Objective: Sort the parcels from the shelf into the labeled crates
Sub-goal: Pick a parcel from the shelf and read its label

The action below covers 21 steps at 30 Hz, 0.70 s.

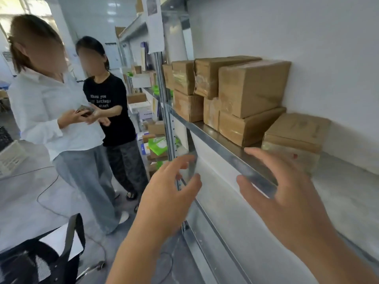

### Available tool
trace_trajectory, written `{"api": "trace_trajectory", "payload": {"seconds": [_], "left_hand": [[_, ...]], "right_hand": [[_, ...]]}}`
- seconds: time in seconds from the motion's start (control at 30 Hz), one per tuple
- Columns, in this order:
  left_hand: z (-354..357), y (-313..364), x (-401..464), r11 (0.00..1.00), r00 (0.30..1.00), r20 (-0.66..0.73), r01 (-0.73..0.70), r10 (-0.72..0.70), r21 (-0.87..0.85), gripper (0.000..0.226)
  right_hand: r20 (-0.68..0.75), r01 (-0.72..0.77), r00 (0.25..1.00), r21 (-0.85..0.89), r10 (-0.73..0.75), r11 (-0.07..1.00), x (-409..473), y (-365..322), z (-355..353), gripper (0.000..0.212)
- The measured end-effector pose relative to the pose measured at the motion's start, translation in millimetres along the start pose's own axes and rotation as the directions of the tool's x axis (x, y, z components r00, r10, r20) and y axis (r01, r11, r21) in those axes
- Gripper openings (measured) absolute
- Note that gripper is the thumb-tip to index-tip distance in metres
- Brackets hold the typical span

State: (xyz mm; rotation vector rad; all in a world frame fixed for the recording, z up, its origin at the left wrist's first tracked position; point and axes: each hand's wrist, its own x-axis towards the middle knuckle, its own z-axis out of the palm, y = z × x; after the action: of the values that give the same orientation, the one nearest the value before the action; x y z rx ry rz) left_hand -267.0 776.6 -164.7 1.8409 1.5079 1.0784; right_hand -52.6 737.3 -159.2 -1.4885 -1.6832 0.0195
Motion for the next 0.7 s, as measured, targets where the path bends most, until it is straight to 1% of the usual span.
{"api": "trace_trajectory", "payload": {"seconds": [0.07,0.1,0.17,0.23,0.27,0.3,0.33,0.4,0.47,0.5,0.53,0.57,0.63,0.67,0.7], "left_hand": [[13.3,9.5,33.6,0.995,0.993,0.08,-0.082,0.086,-0.057,0.042],[20.7,16.4,49.1,0.989,0.983,0.124,-0.124,0.134,-0.085,0.041],[34.7,32.8,74.4,0.967,0.957,0.177,-0.204,0.23,-0.151,0.04],[48.4,48.5,93.9,0.938,0.928,0.202,-0.267,0.312,-0.223,0.037],[56.5,54.8,101.8,0.924,0.911,0.224,-0.289,0.346,-0.25,0.04],[65.1,59.3,107.6,0.914,0.893,0.251,-0.308,0.374,-0.266,0.044],[73.5,63.4,111.4,0.905,0.87,0.286,-0.329,0.401,-0.269,0.047],[85.4,70.7,114.5,0.889,0.813,0.373,-0.357,0.446,-0.285,0.057],[91.5,76.9,117.2,0.89,0.782,0.433,-0.346,0.448,-0.295,0.064],[94.2,79.2,119.3,0.894,0.778,0.447,-0.338,0.441,-0.293,0.062],[96.4,81.2,120.8,0.9,0.78,0.454,-0.328,0.43,-0.288,0.052],[98.0,82.4,121.3,0.904,0.784,0.459,-0.311,0.418,-0.293,0.038],[98.5,86.6,119.6,0.9,0.781,0.464,-0.285,0.417,-0.33,0.019],[98.0,88.9,117.4,0.896,0.773,0.478,-0.265,0.418,-0.356,0.017],[97.3,90.2,114.4,0.891,0.764,0.49,-0.242,0.419,-0.384,0.02]], "right_hand": [[-0.218,-0.041,0.975,0.006,0.041,0.999,15.8,4.8,-1.0,0.033],[-0.332,-0.071,0.94,0.022,0.074,0.997,23.0,7.2,-3.7,0.027],[-0.521,-0.122,0.846,0.017,0.113,0.992,33.8,9.8,-10.9,0.015],[-0.646,-0.194,0.751,-0.018,0.137,0.981,40.9,11.5,-18.5,0.008],[-0.687,-0.248,0.707,-0.015,0.171,0.969,44.2,12.0,-22.8,0.008],[-0.708,-0.319,0.667,0.007,0.23,0.948,47.3,12.3,-28.1,0.013],[-0.706,-0.406,0.638,0.032,0.308,0.913,50.1,12.5,-33.8,0.02],[-0.634,-0.591,0.605,0.047,0.482,0.805,53.3,12.7,-42.0,0.033],[-0.487,-0.686,0.591,0.116,0.644,0.718,57.3,6.7,-43.7,0.037],[-0.418,-0.703,0.589,0.158,0.692,0.694,59.1,1.3,-42.7,0.034],[-0.376,-0.714,0.589,0.171,0.715,0.678,60.3,-2.6,-41.1,0.031],[-0.357,-0.721,0.594,0.162,0.721,0.674,59.9,-6.5,-40.1,0.03],[-0.363,-0.715,0.594,0.171,0.718,0.678,56.3,-10.1,-40.6,0.031],[-0.378,-0.699,0.594,0.196,0.71,0.688,52.7,-10.5,-41.9,0.029],[-0.393,-0.678,0.595,0.222,0.701,0.7,47.9,-12.2,-44.0,0.024]]}}
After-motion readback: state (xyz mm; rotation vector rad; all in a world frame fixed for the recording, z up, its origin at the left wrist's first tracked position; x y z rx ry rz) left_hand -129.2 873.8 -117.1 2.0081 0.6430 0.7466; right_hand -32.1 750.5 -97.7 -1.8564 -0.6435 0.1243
